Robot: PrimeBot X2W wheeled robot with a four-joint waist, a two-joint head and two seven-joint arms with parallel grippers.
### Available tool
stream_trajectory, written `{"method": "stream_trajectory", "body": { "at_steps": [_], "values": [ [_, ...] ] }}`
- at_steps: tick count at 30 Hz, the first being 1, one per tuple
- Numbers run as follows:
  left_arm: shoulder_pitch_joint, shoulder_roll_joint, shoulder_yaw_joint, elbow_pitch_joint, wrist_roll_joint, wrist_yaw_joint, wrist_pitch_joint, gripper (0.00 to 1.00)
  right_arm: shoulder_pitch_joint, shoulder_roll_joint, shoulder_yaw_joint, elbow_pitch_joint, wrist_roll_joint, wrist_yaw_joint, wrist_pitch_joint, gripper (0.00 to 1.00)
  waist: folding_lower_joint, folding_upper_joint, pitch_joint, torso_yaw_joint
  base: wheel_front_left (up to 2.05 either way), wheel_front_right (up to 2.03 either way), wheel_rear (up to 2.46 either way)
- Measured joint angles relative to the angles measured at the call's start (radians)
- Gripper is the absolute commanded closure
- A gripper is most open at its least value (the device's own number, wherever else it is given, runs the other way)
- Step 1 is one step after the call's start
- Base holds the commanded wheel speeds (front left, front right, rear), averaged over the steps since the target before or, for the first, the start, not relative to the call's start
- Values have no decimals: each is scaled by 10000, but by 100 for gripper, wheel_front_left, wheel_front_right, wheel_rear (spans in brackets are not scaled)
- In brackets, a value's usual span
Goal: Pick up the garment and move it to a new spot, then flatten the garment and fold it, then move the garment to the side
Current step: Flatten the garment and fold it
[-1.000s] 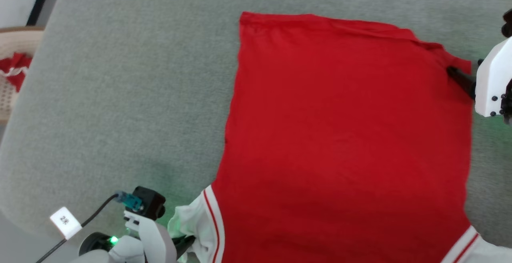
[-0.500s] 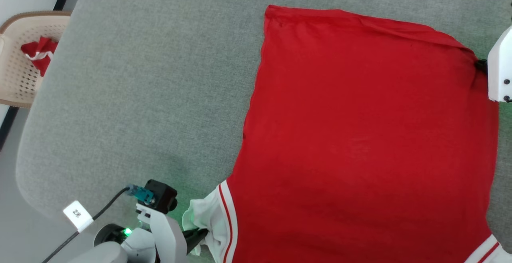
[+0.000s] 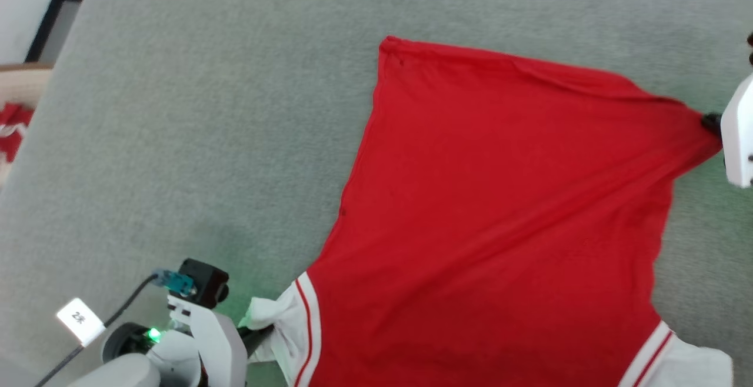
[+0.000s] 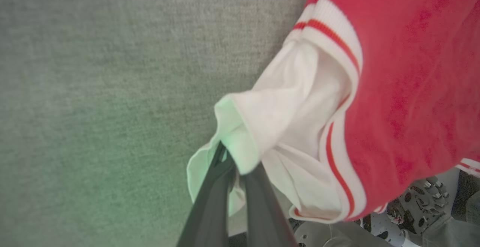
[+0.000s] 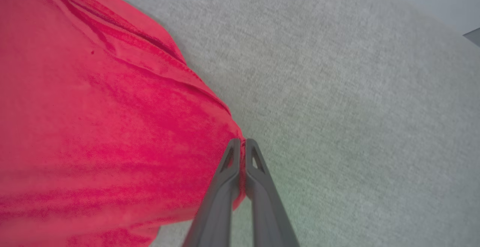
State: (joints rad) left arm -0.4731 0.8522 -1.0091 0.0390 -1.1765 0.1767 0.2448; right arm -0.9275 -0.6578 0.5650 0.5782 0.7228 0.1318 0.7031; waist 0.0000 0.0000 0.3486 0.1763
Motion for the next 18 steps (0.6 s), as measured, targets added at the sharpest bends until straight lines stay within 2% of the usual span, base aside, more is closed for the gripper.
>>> {"method": "stream_trajectory", "body": {
  "at_steps": [9, 15, 18],
  "values": [
    [-110, 291, 109, -205, 196, 171, -142, 100, 2499, -748, -637, -2211, 543, -2, 165, 100, 0, 0, -505, -826, 0, 0, 0],
    [-110, 387, 111, -290, 280, 173, -165, 100, 4793, -894, -1647, -3498, 777, -2, 316, 100, 0, 0, -764, -1346, 0, 0, 0],
    [-134, 405, 94, -297, 347, 161, -203, 100, 5988, -731, -2326, -3937, 767, -2, 322, 100, 0, 0, -865, -1559, 0, 0, 0]
  ]
}}
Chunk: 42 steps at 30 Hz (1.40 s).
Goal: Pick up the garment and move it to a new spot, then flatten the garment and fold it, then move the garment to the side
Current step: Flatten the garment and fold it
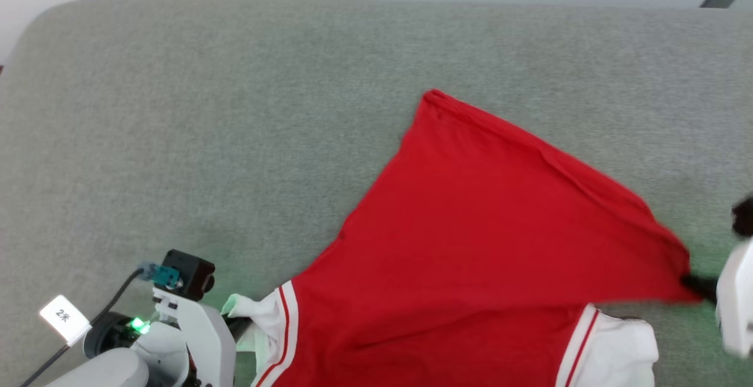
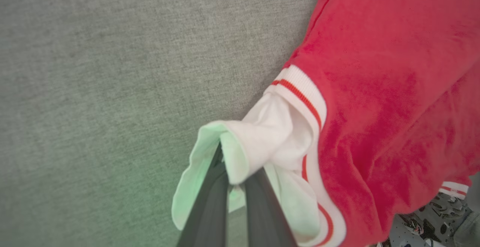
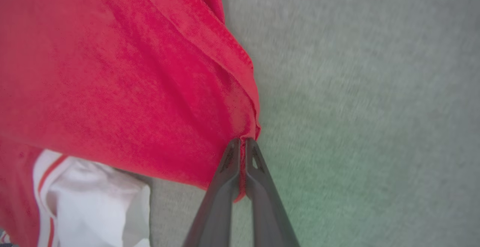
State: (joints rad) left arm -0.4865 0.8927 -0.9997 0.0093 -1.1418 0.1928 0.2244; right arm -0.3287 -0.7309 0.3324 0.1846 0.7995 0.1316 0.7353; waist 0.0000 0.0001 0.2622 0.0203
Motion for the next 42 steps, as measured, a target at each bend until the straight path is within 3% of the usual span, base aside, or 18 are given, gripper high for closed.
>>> {"method": "stream_trajectory", "body": {
  "at_steps": [8, 16, 18, 19, 20, 27, 34, 38, 42],
  "values": [
    [-112, -96, -59, 36, 155, -153, -50, 100, 2786, 1204, -1720, -1049, -504, -2, -10, 100, 0, 0, -105, -235, 0, 0, 0],
    [-208, -205, -117, 213, 234, -293, -65, 100, 3199, 2301, -2201, -725, -1381, -4, -516, 100, 0, 0, -54, -272, 0, 0, 0],
    [-217, -255, -138, 259, 238, -345, -79, 100, 3142, 2397, -2194, -495, -1503, 2, -709, 53, 0, 0, -69, -265, 0, 0, 0],
    [-225, -280, -153, 280, 245, -349, -79, 100, 3109, 2428, -2194, -414, -1511, 0, -727, 19, 0, 0, -80, -254, 0, 0, 0],
    [-235, -297, -171, 299, 247, -360, -79, 100, 3072, 2428, -2190, -359, -1513, 4, -723, 0, 0, 0, -91, -242, 0, 0, 0],
    [-249, -416, -234, 364, 276, -433, -111, 100, 3277, 2150, -2280, -1292, -1415, 27, -142, 0, 0, 0, -177, -109, 0, 0, 0],
    [-259, -562, -309, 372, 336, -495, -136, 100, 3313, 1793, -3187, -3781, -1620, -2, 825, 0, 0, 0, -223, 145, 0, 0, 0],
    [-357, -734, -380, 428, 387, -568, -128, 100, 2486, 1942, -3196, -4604, -2034, -2, 930, 0, 0, 0, -197, 358, 0, 0, 0],
    [-514, -947, -420, 523, 466, -679, -102, 100, 1262, 1983, -2499, -4600, -2504, -2, 558, 0, 0, 0, -126, 620, 0, 0, 0]
  ]
}}
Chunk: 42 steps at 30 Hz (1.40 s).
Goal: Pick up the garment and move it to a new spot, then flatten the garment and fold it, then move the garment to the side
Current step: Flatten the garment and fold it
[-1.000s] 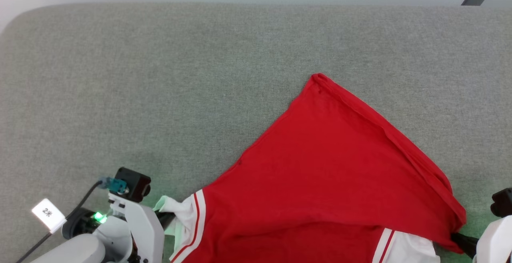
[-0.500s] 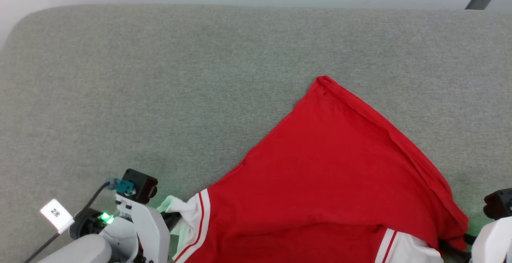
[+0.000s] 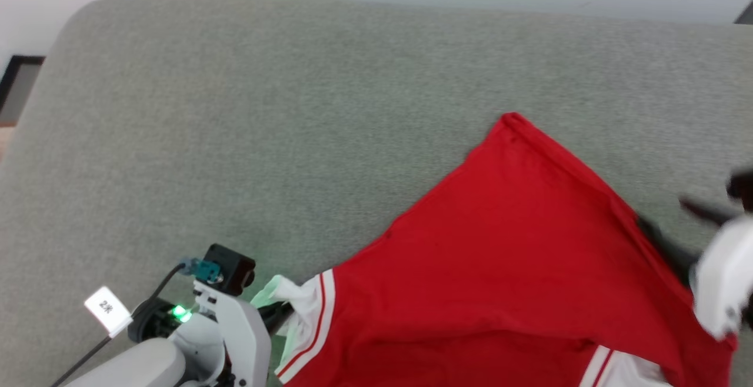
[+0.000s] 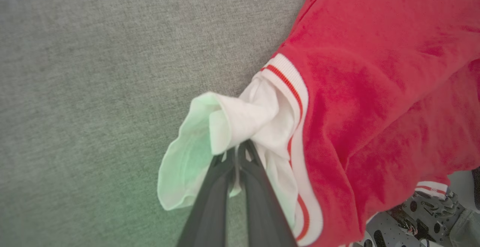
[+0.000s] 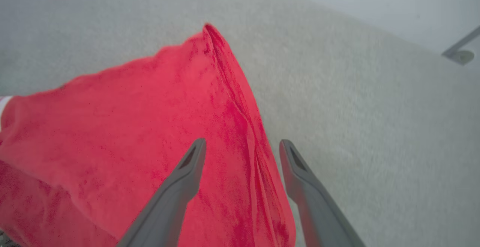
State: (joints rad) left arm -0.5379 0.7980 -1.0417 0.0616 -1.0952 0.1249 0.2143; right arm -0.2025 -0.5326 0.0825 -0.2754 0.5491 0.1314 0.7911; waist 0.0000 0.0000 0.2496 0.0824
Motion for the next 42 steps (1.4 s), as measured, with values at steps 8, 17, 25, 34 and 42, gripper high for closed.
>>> {"method": "stream_trajectory", "body": {
  "at_steps": [8, 17, 25, 34, 42],
  "values": [
    [-447, -483, -69, 341, 159, -299, -6, 100, -3511, -81, 2464, 2968, -458, 0, -1816, 0, 0, 0, 308, 561, 0, 0, 0],
    [-964, -1116, -176, 876, 320, -727, -6, 100, -6511, 84, 5191, 6959, 15, 0, -2355, 0, 0, 0, 734, 1292, 0, 0, 0],
    [-1309, -1620, -267, 1340, 397, -1087, -54, 100, -7962, -6, 7053, 9018, 1459, 0, -1110, 0, 1, 0, 1056, 1884, 0, 0, 0],
    [-1497, -1791, -251, 1814, 288, -1337, -21, 100, -8875, -6, 7906, 10019, 2713, 2, 228, 100, 0, 0, 1130, 2081, 0, 0, 0],
    [-2398, -1248, 6, 1952, 324, -1174, 665, 100, -8986, -52, 8054, 10299, 3064, 8, -441, 100, 1, 0, 860, 1823, 0, 0, 0]
  ]
}}
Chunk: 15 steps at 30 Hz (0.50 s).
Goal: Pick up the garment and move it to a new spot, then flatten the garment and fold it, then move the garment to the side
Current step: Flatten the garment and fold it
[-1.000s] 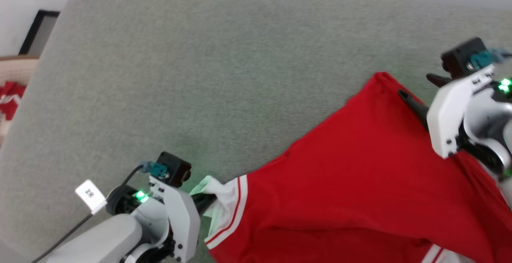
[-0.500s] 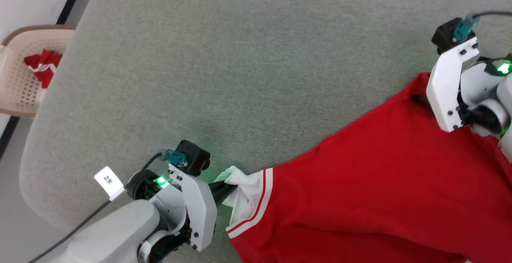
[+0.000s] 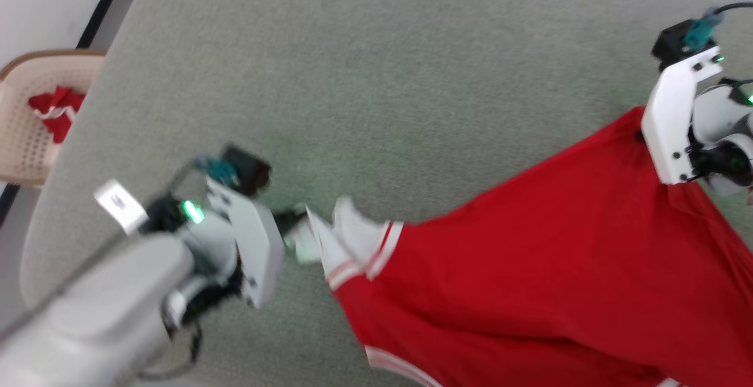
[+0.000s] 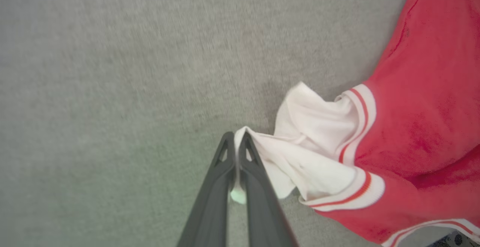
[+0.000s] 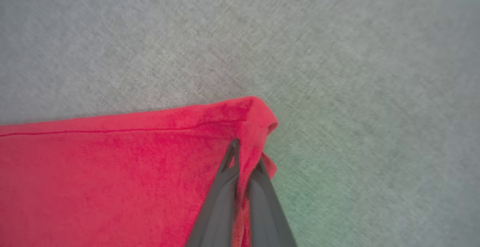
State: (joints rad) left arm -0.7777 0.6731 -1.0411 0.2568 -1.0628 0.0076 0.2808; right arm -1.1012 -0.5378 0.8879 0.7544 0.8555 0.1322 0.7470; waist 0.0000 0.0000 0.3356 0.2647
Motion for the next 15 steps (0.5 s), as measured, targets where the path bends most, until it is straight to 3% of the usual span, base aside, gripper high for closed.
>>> {"method": "stream_trajectory", "body": {
  "at_steps": [6, 15],
  "values": [
    [-1831, 589, 364, -213, 341, 163, 1170, 100, -458, -408, -44, -497, 253, -6, -997, 100, 0, 0, -492, -427, 0, 0, 0],
    [-4069, 769, 777, 466, 798, 2, 2023, 100, -988, -646, -341, -1227, 282, -6, -2128, 100, 0, 0, -1335, -1132, 0, 0, 0]
  ]
}}
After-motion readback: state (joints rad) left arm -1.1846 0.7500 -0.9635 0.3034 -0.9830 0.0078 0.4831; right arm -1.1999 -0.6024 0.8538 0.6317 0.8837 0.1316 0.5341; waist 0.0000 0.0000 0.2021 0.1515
